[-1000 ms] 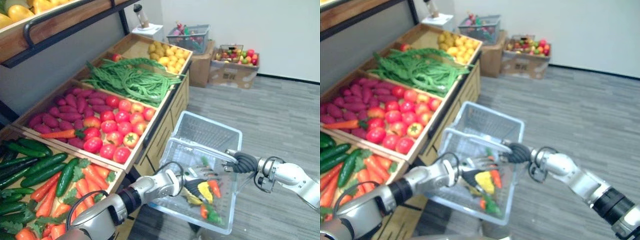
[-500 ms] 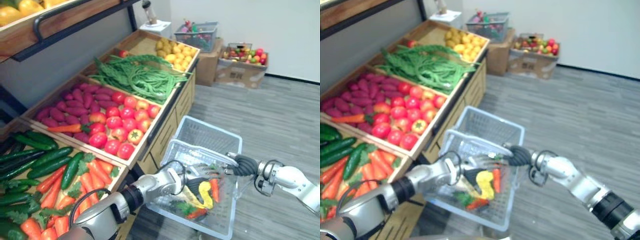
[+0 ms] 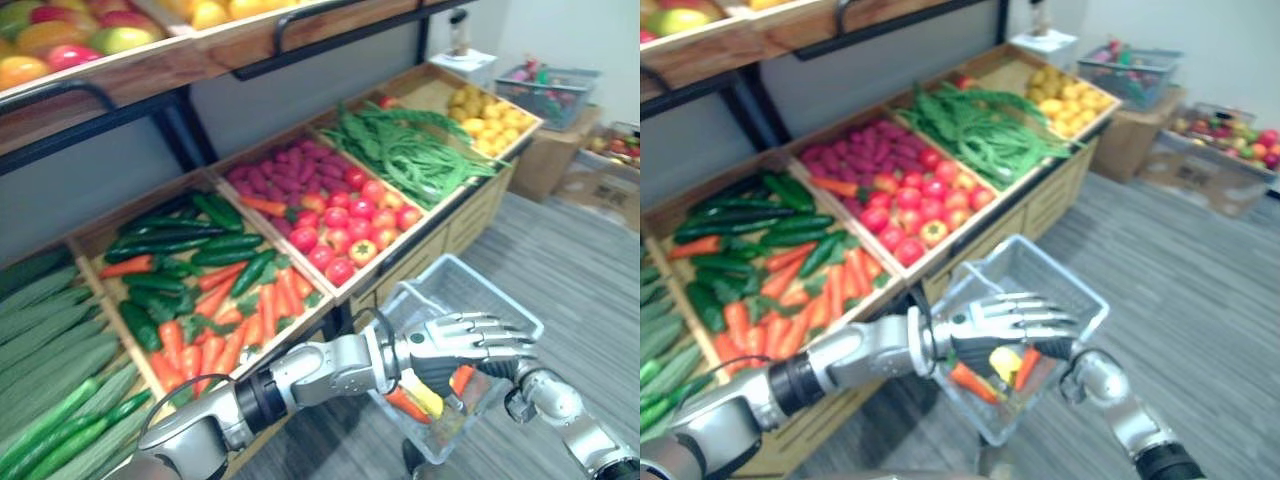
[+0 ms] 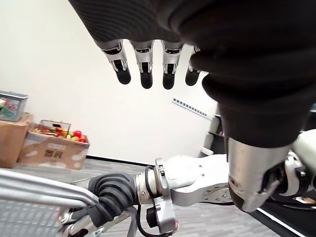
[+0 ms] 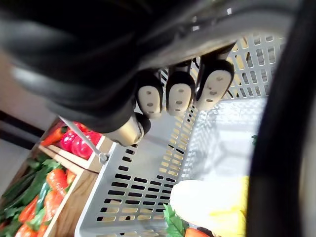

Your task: Pick vegetable in the basket

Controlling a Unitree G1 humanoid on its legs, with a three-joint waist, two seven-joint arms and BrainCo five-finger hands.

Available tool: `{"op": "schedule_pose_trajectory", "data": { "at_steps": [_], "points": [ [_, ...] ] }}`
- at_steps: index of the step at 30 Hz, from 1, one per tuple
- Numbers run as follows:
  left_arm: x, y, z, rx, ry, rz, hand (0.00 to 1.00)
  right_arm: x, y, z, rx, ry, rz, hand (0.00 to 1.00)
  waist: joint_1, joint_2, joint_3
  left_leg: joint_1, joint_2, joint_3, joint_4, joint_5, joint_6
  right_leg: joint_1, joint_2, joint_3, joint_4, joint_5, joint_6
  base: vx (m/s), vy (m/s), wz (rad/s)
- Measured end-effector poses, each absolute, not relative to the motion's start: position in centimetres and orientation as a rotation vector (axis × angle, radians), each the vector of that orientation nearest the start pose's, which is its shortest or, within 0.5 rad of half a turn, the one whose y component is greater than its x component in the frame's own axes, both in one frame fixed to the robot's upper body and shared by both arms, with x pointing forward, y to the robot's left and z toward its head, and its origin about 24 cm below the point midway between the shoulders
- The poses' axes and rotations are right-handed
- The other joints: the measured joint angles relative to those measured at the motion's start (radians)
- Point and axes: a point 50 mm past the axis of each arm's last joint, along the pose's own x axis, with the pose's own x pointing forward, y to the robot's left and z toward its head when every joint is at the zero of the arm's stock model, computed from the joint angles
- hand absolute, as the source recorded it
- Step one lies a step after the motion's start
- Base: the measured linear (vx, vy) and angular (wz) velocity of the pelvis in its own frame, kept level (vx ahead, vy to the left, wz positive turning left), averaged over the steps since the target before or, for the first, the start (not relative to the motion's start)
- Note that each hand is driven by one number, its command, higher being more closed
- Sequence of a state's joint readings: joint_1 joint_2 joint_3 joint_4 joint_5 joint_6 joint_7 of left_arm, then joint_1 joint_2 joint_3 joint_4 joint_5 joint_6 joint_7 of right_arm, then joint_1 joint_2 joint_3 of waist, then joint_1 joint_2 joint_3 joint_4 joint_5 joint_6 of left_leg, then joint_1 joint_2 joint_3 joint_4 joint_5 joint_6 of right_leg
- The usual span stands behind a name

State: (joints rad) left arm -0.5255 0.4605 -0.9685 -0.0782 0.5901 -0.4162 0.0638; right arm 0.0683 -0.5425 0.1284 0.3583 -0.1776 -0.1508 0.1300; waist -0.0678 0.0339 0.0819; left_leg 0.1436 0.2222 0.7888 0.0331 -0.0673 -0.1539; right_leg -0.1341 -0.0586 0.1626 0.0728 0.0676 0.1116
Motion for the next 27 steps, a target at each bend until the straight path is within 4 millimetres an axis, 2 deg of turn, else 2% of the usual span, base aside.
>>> {"op": "schedule_pose_trajectory", "data": {
  "at_steps": [3, 4, 7, 9, 13, 15, 16, 17, 19, 20, 23, 26, 27],
  "points": [
    [19.7, 1.3, 9.9, 0.941, -0.969, -1.091, 0.00, 20.1, -26.8, -3.6, -0.617, 0.434, 0.085, 1.00, 0.018, -0.018, -0.011, -0.009, -0.022, -0.064, -0.054, 0.038, 0.009, 0.021, -0.026, -0.064, -0.014, -0.010, 0.007, -0.05, 0.021, 0.86],
    [19.4, 2.0, 10.1, 0.925, -0.960, -1.082, 0.00, 19.1, -27.3, -4.6, -0.568, 0.478, 0.013, 1.00, 0.028, -0.018, -0.035, -0.022, -0.030, -0.096, -0.074, 0.053, 0.017, 0.024, -0.038, -0.099, -0.019, -0.010, 0.006, -0.02, 0.009, 0.75],
    [18.9, 3.7, 11.1, 0.888, -0.948, -1.006, 0.00, 16.6, -28.2, -6.9, -0.461, 0.586, -0.162, 1.00, 0.054, -0.048, -0.047, -0.029, -0.057, -0.186, -0.135, 0.093, 0.033, 0.058, -0.066, -0.185, -0.032, -0.020, 0.013, -0.02, 0.024, 0.92],
    [18.9, 4.6, 11.3, 0.875, -0.926, -0.967, 0.00, 15.6, -28.5, -7.8, -0.418, 0.629, -0.225, 1.00, 0.059, -0.050, -0.059, -0.052, -0.067, -0.232, -0.135, 0.099, 0.041, 0.066, -0.083, -0.225, -0.037, -0.022, 0.015, 0.01, 0.032, 0.79],
    [19.3, 7.9, 11.6, 0.879, -0.834, -0.771, 0.00, 12.8, -29.4, -9.8, -0.310, 0.741, -0.391, 1.00, 0.071, -0.062, -0.064, -0.092, -0.093, -0.346, -0.135, 0.118, 0.060, 0.093, -0.116, -0.318, -0.042, -0.030, 0.026, 0.03, 0.024, 0.77],
    [19.9, 11.6, 11.4, 0.849, -0.704, -0.522, 0.00, 10.7, -29.6, -11.2, -0.243, 0.823, -0.499, 1.00, 0.073, -0.068, -0.072, -0.113, -0.104, -0.397, -0.135, 0.124, 0.069, 0.109, -0.122, -0.340, -0.055, -0.034, 0.024, 0.02, 0.019, 0.56],
    [20.0, 12.6, 11.3, 0.828, -0.666, -0.448, 0.00, 10.2, -29.6, -11.6, -0.227, 0.846, -0.521, 1.00, 0.075, -0.070, -0.074, -0.122, -0.107, -0.409, -0.135, 0.124, 0.068, 0.109, -0.124, -0.345, -0.058, -0.037, 0.025, 0.02, 0.024, 0.57],
    [20.4, 14.6, 10.9, 0.779, -0.595, -0.287, 0.00, 9.1, -29.5, -12.2, -0.205, 0.891, -0.561, 1.00, 0.079, -0.072, -0.075, -0.130, -0.113, -0.439, -0.135, 0.131, 0.070, 0.110, -0.128, -0.368, -0.059, -0.040, 0.022, 0.02, 0.020, 0.53],
    [20.7, 17.9, 9.1, 0.706, -0.438, -0.021, 0.00, 7.3, -29.4, -13.2, -0.175, 0.973, -0.607, 1.00, 0.087, -0.071, -0.076, -0.149, -0.123, -0.485, -0.134, 0.140, 0.072, 0.116, -0.133, -0.405, -0.056, -0.050, 0.015, 0.01, 0.021, 0.59],
    [20.6, 18.8, 8.4, 0.696, -0.390, 0.046, 0.00, 6.9, -29.3, -13.4, -0.169, 0.994, -0.613, 1.00, 0.088, -0.071, -0.077, -0.155, -0.126, -0.501, -0.135, 0.141, 0.073, 0.119, -0.134, -0.417, -0.056, -0.057, 0.011, -0.01, 0.015, 0.57],
    [18.8, 23.4, 5.3, 0.668, -0.167, 0.349, 0.00, 4.9, -28.8, -14.3, -0.138, 1.076, -0.650, 1.00, 0.097, -0.067, -0.083, -0.176, -0.133, -0.558, -0.135, 0.148, 0.076, 0.123, -0.138, -0.461, -0.053, -0.078, 0.015, -0.01, 0.008, 0.41],
    [16.9, 26.4, 2.9, 0.654, -0.014, 0.570, 0.00, 3.9, -28.4, -14.8, -0.107, 1.115, -0.693, 1.00, 0.099, -0.066, -0.084, -0.184, -0.138, -0.597, -0.135, 0.156, 0.082, 0.141, -0.140, -0.498, -0.053, -0.081, 0.010, 0.02, 0.005, 0.37],
    [16.4, 26.9, 2.5, 0.653, 0.013, 0.604, 0.00, 3.8, -28.2, -14.8, -0.103, 1.117, -0.694, 1.00, 0.098, -0.067, -0.085, -0.182, -0.138, -0.603, -0.135, 0.158, 0.081, 0.145, -0.140, -0.504, -0.053, -0.082, 0.008, 0.03, 0.000, 0.31]
  ]
}}
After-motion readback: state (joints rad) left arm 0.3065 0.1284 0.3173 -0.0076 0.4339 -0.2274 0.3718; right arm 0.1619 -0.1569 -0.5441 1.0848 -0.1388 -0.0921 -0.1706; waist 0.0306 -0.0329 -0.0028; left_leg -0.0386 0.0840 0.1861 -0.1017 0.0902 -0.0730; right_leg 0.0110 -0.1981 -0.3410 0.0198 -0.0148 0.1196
